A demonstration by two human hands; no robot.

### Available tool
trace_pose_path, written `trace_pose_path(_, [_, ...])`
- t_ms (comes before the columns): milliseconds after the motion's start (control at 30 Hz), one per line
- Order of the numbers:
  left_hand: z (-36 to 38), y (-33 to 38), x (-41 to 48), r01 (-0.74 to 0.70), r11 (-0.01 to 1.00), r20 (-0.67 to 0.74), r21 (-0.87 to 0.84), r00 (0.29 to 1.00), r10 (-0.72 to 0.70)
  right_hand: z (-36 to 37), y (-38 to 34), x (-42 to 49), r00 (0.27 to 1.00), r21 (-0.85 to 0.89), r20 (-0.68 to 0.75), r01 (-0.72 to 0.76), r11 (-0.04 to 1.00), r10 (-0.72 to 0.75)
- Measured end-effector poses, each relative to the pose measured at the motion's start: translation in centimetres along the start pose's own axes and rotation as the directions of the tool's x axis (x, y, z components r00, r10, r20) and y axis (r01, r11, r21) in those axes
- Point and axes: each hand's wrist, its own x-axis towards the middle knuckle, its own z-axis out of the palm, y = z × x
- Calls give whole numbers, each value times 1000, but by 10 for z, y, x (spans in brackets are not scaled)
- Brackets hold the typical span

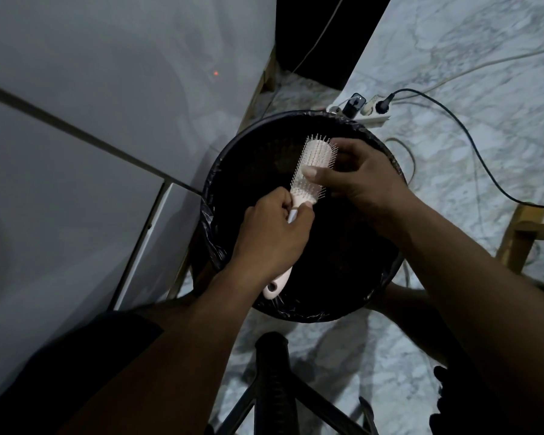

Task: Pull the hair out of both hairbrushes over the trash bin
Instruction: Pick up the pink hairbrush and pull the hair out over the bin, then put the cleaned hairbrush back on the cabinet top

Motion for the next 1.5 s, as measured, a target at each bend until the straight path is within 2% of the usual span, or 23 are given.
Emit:
trace_pose_path(100, [1,1,0,-12,999,25,-44,1000,13,1,0,0,990,-25,-99,99,995,-101])
trace_pose_path(233, [2,3,-1,-29,996,73,-79,997,35,-7,5,8,966,-28,-222,128,991,-131])
trace_pose_path(400, [0,3,-2,-35,999,88,-10,995,36,-11,9,10,952,54,-299,82,995,-63])
trace_pose_path(533, [-4,2,-6,18,997,27,69,999,-20,-6,8,10,921,173,-369,-62,983,124])
trace_pose_path(567, [-7,1,-10,41,996,0,77,999,-42,-5,8,9,907,103,-406,-75,992,111])
trace_pose_path(633, [-16,4,-20,82,991,-53,105,996,-77,-7,7,-1,903,-198,-429,-77,977,-16])
trace_pose_path(700, [-27,11,-31,106,987,-104,123,990,-94,-5,3,-15,950,-440,-299,-51,896,-93])
trace_pose_path(767, [-39,26,-41,115,981,-152,155,984,-92,-3,-10,-30,994,-554,-108,-53,831,-9])
trace_pose_path(833, [-52,49,-53,112,969,-200,220,977,-68,0,-39,-47,996,-699,67,8,715,54])
trace_pose_path(900, [-65,76,-67,102,958,-237,269,971,-36,0,-78,-71,985,-824,164,109,556,49])
trace_pose_path(967, [-80,104,-84,90,952,-271,294,963,-7,-2,-119,-97,979,-867,202,170,469,17])
trace_pose_path(1167, [-143,201,-146,-32,918,-366,396,911,190,-18,-243,-190,935,-854,237,329,402,-262])
trace_pose_path(1267, [-182,252,-187,-97,881,-441,464,837,325,-19,-297,-256,887,-849,240,389,357,-395])
trace_pose_path(1367, [-219,295,-231,-132,843,-524,522,730,439,-16,-339,-317,824,-828,253,455,327,-507])
trace_pose_path(1500, [-265,332,-292,-125,838,-607,531,634,480,-1,-380,-388,741,-824,274,509,248,-613])
